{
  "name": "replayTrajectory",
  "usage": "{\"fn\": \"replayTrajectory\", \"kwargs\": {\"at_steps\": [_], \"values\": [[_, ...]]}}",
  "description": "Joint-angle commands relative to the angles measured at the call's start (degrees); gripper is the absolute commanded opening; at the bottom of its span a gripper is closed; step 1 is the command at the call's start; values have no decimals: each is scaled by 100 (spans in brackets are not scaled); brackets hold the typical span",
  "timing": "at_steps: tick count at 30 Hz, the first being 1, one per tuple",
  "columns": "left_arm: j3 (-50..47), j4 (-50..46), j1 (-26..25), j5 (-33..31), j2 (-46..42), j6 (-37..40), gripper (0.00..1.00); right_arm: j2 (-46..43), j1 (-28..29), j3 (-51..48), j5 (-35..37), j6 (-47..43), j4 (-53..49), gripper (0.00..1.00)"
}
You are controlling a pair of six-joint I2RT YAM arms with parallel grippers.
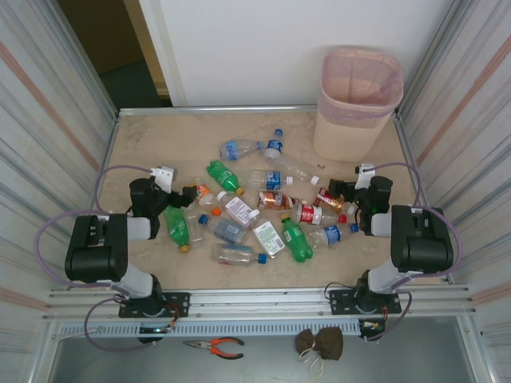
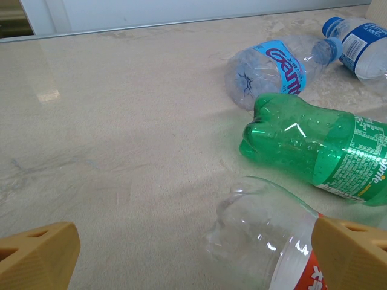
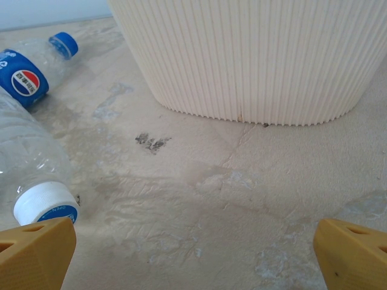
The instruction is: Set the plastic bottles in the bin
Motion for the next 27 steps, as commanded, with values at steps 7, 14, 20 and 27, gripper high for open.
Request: {"fn": "replayTrajectory", "kwargs": {"at_steps": [7, 14, 20, 27], "values": [[-64, 133, -18, -159, -201, 13, 99, -280, -6, 31, -128, -157, -169, 99], [51, -727, -285, -961, -959, 20, 99, -765, 50, 132, 48, -106, -773, 99], [487, -2060, -525, -1907, -1625, -291, 99, -1351, 305, 379, 513, -127, -1793, 99], [1368, -4595, -780, -2597, -2070, -1364, 98, -2171, 554, 1135, 742, 464, -3873, 99]]}}
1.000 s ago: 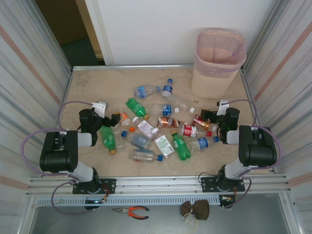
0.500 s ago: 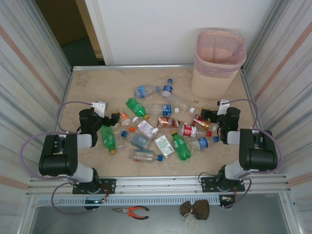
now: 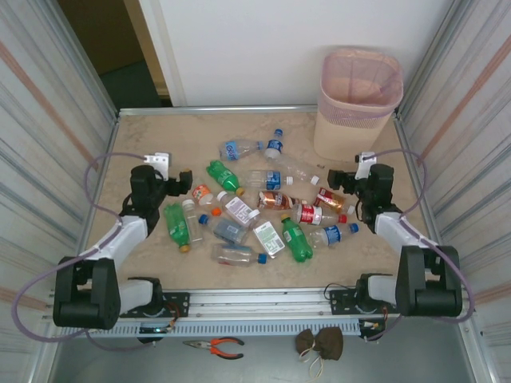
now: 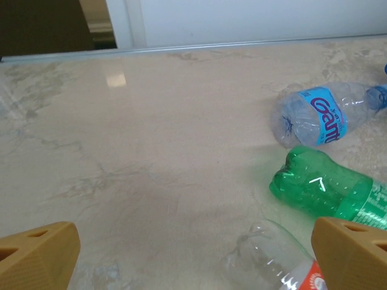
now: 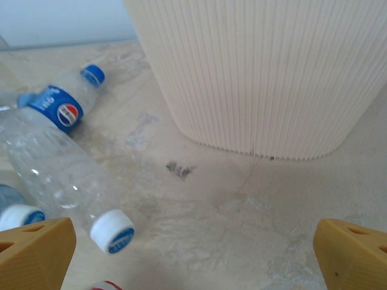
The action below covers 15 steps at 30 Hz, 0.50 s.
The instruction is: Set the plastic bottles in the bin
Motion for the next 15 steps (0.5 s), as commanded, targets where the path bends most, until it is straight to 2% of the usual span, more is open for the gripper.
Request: {"fn": "replayTrajectory", "kwargs": {"at_steps": [1, 6, 11, 15], "values": [[512, -1890, -52, -483, -250, -844, 97, -382, 110, 392, 175, 409, -1354, 99], [1095, -3641, -45, -439, -402, -1392, 92, -545, 287, 880, 46, 785, -2672, 99], [1386, -4981, -45, -168, -586, -1744, 92, -539, 597, 1133, -40, 856, -3279, 99], [1462, -5630, -46, -9, -668, -2080, 86, -460, 793, 1309, -160, 773, -3464, 99]]}}
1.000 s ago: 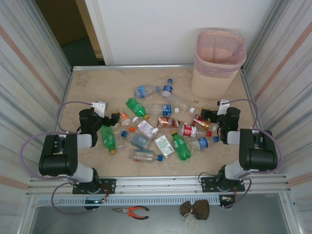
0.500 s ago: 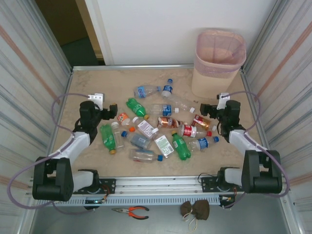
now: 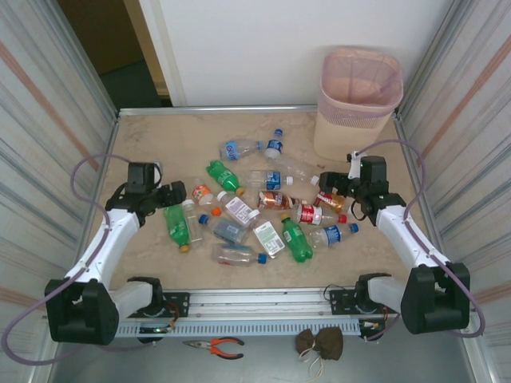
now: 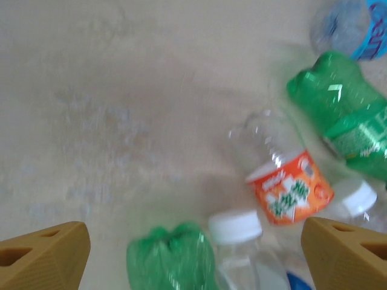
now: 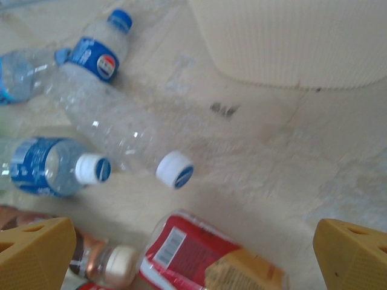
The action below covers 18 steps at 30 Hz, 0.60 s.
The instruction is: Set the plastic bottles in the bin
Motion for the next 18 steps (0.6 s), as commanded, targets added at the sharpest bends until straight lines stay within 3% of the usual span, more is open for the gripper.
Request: {"fn": "replayTrajectory", "kwargs": {"at_steps": [1, 7, 18], "values": [[196, -1193, -10, 108, -119, -594, 86, 10, 156, 279, -186, 97, -468, 99], [76, -1689, -75, -35, -53, -1187, 81, 79, 316, 393, -261, 71, -538, 99], [-513, -1355, -169, 166, 215, -1567, 76, 50, 325, 462, -347, 62, -571, 99]]}}
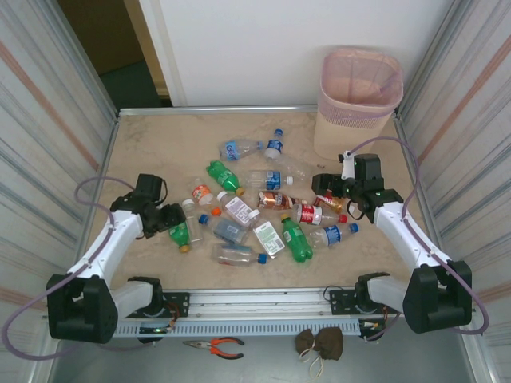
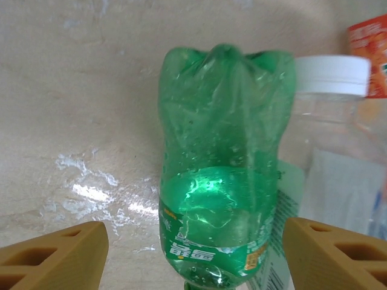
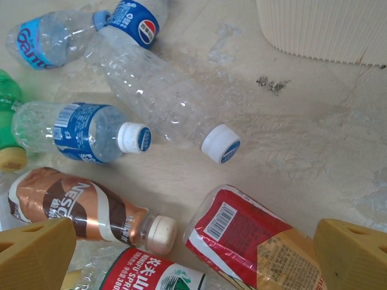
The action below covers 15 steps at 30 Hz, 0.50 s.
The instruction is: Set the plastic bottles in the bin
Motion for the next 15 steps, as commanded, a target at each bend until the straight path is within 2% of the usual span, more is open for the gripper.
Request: {"fn": "replayTrajectory", "kwargs": {"at_steps": [1, 15], "values": [[-197, 12, -18, 110, 93, -230, 76, -22, 46, 213, -117, 64, -163, 99], [-594, 384, -181, 357, 357, -356, 69, -20, 216, 195, 80, 29, -260, 99]]}}
